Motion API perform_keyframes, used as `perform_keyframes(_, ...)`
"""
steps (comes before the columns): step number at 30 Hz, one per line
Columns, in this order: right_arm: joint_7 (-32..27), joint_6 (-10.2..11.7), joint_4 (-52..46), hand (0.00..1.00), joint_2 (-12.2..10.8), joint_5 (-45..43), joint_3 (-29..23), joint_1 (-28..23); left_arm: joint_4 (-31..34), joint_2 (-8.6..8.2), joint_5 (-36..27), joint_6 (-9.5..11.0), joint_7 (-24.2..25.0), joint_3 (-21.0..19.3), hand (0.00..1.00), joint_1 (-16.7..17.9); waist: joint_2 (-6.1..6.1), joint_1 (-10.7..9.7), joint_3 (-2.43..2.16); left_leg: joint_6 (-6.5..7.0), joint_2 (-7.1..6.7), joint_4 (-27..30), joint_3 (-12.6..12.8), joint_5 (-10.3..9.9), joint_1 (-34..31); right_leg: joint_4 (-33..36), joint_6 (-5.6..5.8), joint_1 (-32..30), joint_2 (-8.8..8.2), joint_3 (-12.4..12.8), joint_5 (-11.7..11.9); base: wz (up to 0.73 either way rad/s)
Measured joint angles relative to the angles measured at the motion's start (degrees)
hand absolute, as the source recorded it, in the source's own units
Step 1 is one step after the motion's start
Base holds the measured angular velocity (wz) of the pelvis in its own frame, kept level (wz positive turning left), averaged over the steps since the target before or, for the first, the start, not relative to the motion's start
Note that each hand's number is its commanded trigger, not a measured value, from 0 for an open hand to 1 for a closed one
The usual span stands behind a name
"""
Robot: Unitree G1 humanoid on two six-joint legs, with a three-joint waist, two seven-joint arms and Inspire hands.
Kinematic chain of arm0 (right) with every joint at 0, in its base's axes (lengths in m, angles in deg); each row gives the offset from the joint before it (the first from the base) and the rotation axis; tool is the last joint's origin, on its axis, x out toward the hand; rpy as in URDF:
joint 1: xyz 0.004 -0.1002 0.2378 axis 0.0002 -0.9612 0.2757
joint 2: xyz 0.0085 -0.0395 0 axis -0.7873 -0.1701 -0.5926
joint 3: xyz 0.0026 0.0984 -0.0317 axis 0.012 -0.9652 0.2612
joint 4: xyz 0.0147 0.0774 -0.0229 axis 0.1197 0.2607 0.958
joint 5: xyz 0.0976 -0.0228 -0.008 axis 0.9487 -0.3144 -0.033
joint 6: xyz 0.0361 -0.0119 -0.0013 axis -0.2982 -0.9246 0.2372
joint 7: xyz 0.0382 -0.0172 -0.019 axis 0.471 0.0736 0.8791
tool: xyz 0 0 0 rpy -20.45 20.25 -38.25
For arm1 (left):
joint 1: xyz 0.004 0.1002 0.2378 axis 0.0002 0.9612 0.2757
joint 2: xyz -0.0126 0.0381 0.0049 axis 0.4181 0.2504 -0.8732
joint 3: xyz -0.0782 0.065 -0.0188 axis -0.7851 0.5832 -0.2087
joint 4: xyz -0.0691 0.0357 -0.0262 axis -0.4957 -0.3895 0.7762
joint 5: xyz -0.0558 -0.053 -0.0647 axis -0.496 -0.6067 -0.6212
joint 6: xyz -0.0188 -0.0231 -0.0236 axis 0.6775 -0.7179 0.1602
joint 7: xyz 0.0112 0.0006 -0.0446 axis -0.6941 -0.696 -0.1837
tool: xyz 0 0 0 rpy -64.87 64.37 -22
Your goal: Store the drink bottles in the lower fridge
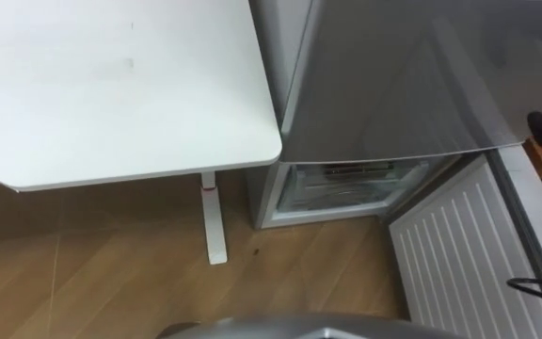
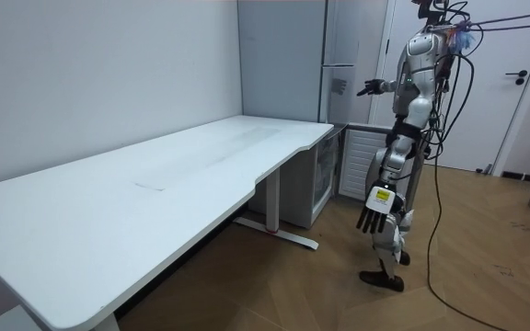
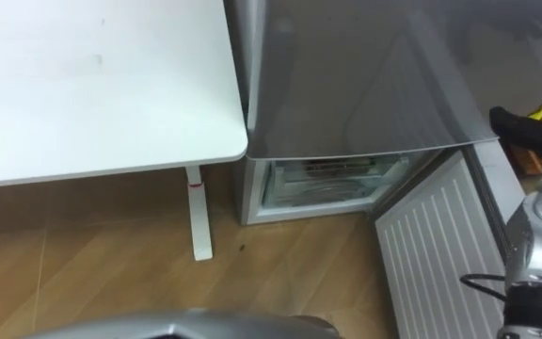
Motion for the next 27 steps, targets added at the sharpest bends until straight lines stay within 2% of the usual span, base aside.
perform_keyframes(8, -1.7, -0.2, 5.7, 0.0, 1.2, 2.5, -5.2, 0.0, 0.7, -0.14, 1.2, -1.1, -0.4, -1.0, 0.0, 1.1, 0.28, -1.1, -0.01, -0.01, -0.05, -0.6, -0.2, 0.0, 0.1, -0.2, -0.02, -0.3, 0.02, 0.0, 0.0, 0.0)
perform_keyframes(12, -2.4, -1.8, 10.4, 0.0, 5.2, 2.9, -6.3, 0.4, 3.2, -0.22, 2.4, -1.7, -0.4, -2.3, 0.0, 2.5, 0.48, -2.0, -0.09, -0.01, -0.05, -0.6, -0.1, 0.0, -0.1, 0.0, -0.02, -0.2, -0.01, 0.1, 0.0, 0.0)
perform_keyframes(16, -2.5, -2.3, 16.9, 0.0, 9.7, 5.1, -6.8, 2.2, 3.0, -0.1, 2.2, -1.9, -0.2, -3.0, 0.0, 2.6, -0.05, -2.4, -0.11, 0.0, -0.1, -0.4, -0.2, 0.0, -0.2, 0.0, -0.02, -0.2, -0.01, 0.0, 0.0, 0.0)
perform_keyframes(19, -2.6, -2.6, 21.7, 0.0, 11.5, 5.6, -8.5, 3.4, 2.9, -0.08, 2.1, -2.3, 0.2, -3.0, 0.0, 3.1, -0.69, -2.6, -0.36, -0.01, -0.09, -0.3, -0.5, 0.0, -0.2, -0.1, -0.02, -0.1, 0.02, -0.1, 0.0, 0.03)
perform_keyframes(21, -2.5, -3.0, 24.8, 0.0, 12.8, 7.3, -8.5, 4.2, 2.4, -0.02, 2.1, -2.4, 0.6, -3.0, 0.0, 3.3, -0.98, -2.7, -0.39, 0.0, -0.1, -0.3, -0.9, 0.0, -0.2, -0.1, -0.03, 0.1, 0.0, -0.5, 0.0, 0.08)
perform_keyframes(24, -1.8, -4.7, 29.5, 0.0, 15.0, 9.8, -8.5, 5.6, 1.9, 0.09, 2.2, -3.2, 1.6, -3.0, 0.0, 3.5, -1.29, -2.8, -0.41, -0.01, -0.13, -0.3, -1.2, 0.1, -0.2, -0.1, -0.03, 0.2, -0.02, -0.8, 0.0, 0.04)
perform_keyframes(27, -0.1, -5.1, 34.7, 0.0, 17.4, 11.6, -8.5, 7.8, 2.1, 0.07, 2.3, -3.9, 2.9, -3.7, 0.0, 3.6, -1.34, -3.0, -0.41, -0.02, -0.12, -0.3, -1.4, 0.2, -0.4, -0.1, -0.03, 0.2, -0.03, -0.8, 0.0, 0.04)
